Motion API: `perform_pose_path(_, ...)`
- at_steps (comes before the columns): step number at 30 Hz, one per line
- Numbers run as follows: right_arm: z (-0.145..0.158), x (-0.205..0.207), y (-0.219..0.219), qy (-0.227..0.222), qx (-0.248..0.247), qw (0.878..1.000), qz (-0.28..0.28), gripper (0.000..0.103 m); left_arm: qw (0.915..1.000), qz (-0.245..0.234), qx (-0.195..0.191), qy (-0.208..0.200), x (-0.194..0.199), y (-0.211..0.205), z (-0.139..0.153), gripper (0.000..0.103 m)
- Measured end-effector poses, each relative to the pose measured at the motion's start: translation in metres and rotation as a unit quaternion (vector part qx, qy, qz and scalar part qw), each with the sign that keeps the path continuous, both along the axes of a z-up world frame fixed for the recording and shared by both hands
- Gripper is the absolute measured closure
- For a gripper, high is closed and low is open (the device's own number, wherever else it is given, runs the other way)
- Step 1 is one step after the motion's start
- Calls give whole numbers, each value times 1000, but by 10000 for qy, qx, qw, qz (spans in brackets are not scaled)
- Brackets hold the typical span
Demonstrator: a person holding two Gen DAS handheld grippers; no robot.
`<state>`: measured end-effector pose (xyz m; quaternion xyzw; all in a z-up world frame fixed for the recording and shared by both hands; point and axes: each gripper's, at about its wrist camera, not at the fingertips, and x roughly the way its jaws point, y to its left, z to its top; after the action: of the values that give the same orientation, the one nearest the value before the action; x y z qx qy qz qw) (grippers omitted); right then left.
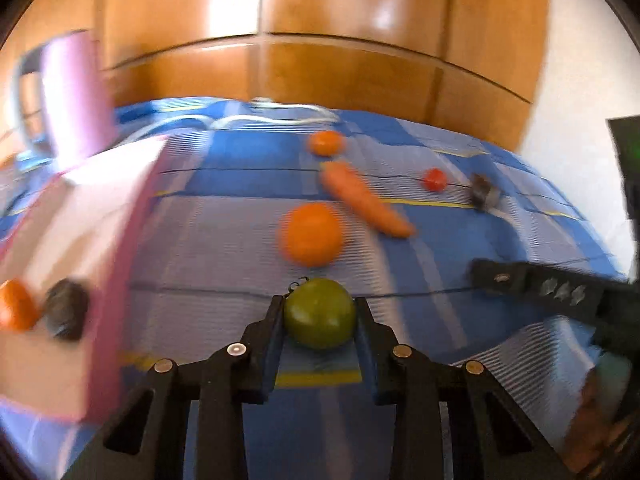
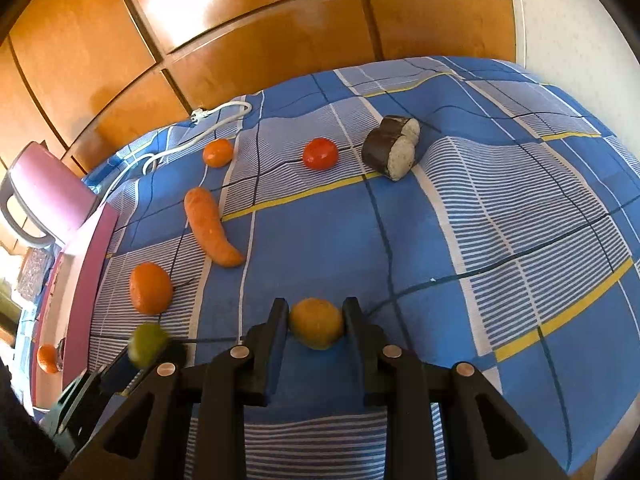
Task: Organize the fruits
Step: 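Grasp the green lime with the left tool while the right tool holds the yellow fruit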
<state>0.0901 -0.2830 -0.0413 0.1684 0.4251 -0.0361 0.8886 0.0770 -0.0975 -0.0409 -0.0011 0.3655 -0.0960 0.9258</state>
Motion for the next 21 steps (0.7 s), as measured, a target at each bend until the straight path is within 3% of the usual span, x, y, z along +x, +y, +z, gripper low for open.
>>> perform_pose_path(3, 0, 0, 2, -13, -67, 10000, -1, 74, 9998, 212, -55, -5, 4, 12, -2, 68)
perform_pose_path(8, 1, 1, 8, -15, -246, 9997, -9, 74, 9994, 177, 184, -212, 6, 8, -7, 68)
perform_pose_path(21, 5, 1, 23, -39, -349, 9992, 183, 76, 9985, 190, 332, -402, 1, 7, -9, 66)
